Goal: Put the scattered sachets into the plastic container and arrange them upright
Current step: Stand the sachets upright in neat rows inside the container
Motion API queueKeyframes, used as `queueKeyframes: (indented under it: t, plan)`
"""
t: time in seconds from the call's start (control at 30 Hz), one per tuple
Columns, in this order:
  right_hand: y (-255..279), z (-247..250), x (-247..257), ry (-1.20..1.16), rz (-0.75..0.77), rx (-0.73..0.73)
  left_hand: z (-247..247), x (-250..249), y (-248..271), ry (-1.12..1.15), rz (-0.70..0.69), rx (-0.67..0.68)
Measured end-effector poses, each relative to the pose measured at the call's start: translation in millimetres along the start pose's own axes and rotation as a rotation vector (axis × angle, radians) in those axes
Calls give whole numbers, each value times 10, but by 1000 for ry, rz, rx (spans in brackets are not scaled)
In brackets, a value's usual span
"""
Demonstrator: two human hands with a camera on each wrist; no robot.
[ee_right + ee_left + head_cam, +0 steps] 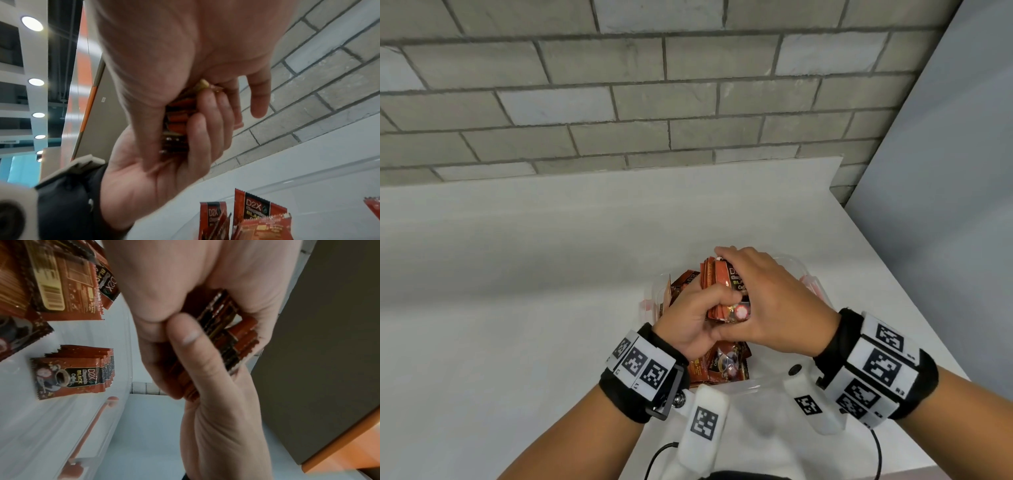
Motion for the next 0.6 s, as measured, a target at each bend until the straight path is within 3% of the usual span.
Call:
queueKeyframes:
  t: [0.07,0.17,0.23,0.43,0.6]
  plan:
    - [-11,-2,-64,-160,-50,50,22,-9,23,65,0,-4]
    - [7,177,-212,-416,-69,-70,64,-29,64,99,19,2]
    - [34,276,-302,-479,-85,-132,71,-22,79,85,43,14]
    - [45,274,-420,-670,-177,-119,20,31,114,106,39,77]
    - [44,347,-600,-710,-252,-112,155,-12,112,117,11,37]
Point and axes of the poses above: each hand's wrist, its own y-axis away from the middle knuckle, its own z-axis out of the back of the hand, x = y × z, the point moved 10 cm from there along -y, towards the middle knuckle, and after that the axes turned 5 degrees about -z, right-handed, at the moved point
